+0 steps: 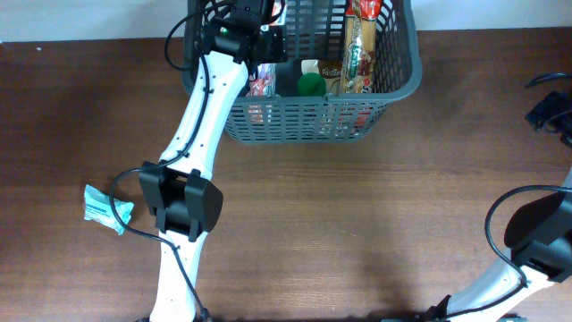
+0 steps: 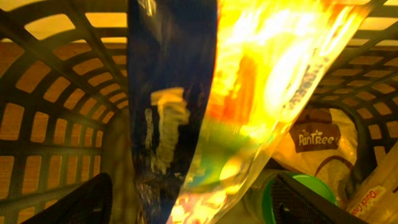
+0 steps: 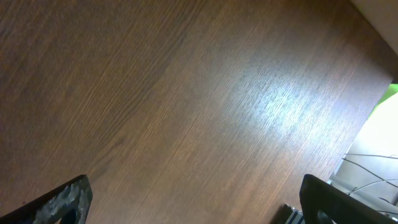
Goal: Pack container
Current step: 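Lower the tissue pack into the basket and open the left gripper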
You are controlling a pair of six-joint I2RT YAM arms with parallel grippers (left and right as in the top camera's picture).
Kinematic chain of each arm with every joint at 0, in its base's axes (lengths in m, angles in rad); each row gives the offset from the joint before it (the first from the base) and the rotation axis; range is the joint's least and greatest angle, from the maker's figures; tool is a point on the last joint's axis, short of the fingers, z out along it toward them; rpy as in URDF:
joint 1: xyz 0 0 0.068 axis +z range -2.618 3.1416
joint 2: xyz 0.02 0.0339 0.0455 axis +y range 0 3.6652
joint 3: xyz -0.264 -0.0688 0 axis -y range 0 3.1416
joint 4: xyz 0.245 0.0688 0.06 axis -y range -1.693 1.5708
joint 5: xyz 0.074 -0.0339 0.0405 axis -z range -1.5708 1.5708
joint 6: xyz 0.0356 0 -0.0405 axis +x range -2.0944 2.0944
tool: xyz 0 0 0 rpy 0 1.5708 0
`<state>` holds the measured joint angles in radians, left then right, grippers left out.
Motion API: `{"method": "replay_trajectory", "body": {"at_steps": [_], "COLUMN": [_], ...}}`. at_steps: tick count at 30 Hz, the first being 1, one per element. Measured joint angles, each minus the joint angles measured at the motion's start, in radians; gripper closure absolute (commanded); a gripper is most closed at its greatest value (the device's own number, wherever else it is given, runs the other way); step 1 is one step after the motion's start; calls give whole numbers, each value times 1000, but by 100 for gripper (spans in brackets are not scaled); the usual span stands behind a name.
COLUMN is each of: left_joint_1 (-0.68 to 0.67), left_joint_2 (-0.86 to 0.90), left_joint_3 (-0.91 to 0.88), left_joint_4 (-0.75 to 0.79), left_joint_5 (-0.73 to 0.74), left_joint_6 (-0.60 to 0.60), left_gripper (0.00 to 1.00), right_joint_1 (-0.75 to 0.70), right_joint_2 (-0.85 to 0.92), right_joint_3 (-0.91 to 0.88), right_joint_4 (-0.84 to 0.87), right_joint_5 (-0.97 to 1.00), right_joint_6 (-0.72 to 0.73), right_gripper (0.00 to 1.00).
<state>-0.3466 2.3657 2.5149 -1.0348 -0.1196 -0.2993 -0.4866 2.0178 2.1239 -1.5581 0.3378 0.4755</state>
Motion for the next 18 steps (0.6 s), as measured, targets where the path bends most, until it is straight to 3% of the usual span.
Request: {"method": "replay_trajectory", "body": {"at_steps": [9,18], "left_joint_1": [0,0], "left_joint_2": [0,-119], "left_joint_3": [29,242], "left_joint_4": [-35,-130], "left_joint_5": [0,-103], "left_joint_6": [5,48], "left_gripper": [25,22], "right_joint_1": [0,0], "right_joint_2": [0,0], "right_joint_3": [0,0], "right_joint_4": [0,0], "right_joint_5": [0,0], "right_joint_6": [0,0], "right_gripper": [1,1]}}
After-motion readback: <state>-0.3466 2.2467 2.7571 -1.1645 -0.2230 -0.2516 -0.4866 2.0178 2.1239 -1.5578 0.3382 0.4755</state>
